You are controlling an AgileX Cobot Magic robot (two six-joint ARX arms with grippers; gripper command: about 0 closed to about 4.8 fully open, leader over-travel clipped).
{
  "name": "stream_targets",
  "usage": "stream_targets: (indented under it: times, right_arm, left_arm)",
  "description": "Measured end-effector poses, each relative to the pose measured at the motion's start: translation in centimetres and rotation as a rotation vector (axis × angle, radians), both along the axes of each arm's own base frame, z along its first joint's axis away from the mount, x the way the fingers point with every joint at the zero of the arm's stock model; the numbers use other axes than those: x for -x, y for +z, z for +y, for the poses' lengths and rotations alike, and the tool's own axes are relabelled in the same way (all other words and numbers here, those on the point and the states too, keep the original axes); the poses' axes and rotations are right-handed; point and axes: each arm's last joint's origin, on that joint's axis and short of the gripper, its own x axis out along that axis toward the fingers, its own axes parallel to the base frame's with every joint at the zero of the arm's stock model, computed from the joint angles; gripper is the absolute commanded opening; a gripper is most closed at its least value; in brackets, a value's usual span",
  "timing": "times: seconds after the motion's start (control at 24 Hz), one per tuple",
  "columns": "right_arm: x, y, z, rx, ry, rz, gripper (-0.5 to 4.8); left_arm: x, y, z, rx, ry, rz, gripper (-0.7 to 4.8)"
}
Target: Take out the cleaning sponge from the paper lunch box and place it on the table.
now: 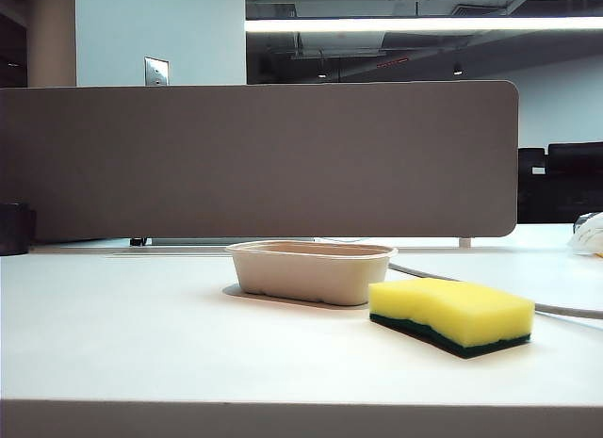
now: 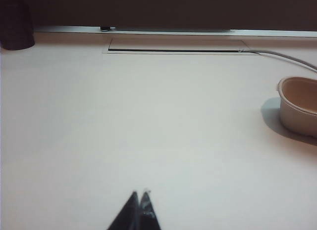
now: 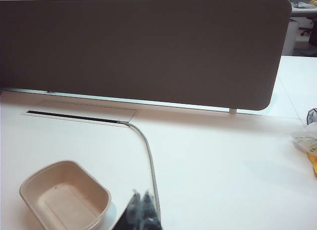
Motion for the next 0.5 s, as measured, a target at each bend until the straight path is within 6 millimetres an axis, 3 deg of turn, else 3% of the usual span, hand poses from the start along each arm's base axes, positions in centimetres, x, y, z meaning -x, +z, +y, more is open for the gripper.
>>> stream_targets:
  times: [0.29,0.5]
  right_arm:
    - [0.0,-0.9,-1.3,0.081,-0.1,0.023,-0.08]
    - [-0.1,-5.2,-3.3,0.058,-0.2,0.086,-0.08]
  left_arm:
    - [0.0,0.0,0.0,0.0,0.0,0.0,-0.05]
    - [0.0,0.0,0.0,0.0,0.0,0.0,-0.05]
